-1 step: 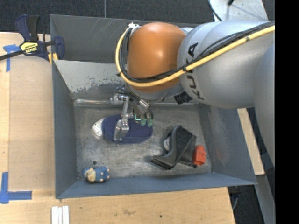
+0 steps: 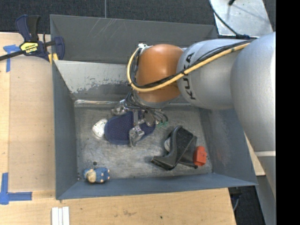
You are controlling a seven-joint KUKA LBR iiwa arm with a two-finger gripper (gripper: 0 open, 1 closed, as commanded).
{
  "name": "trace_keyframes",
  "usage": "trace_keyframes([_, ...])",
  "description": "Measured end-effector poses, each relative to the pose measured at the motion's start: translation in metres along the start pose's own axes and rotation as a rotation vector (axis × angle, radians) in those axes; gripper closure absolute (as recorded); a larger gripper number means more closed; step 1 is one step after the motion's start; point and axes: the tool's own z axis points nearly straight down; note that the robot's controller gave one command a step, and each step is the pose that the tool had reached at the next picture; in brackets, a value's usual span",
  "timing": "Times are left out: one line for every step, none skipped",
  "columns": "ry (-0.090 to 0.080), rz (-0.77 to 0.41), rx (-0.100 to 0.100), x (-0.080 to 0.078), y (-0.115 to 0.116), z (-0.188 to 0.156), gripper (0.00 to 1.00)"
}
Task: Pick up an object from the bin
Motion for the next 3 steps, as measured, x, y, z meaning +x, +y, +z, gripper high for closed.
trace_keyframes([-0.007, 0.000, 0.002, -0.002, 0.000, -0.003, 1.00])
trace_keyframes([-0.006, -0.211, 0.007, 0.034, -0.010, -0.173, 1.00])
trace_keyframes([-0.006, -0.430, 0.007, 0.044, 0.017, -0.312, 1.00])
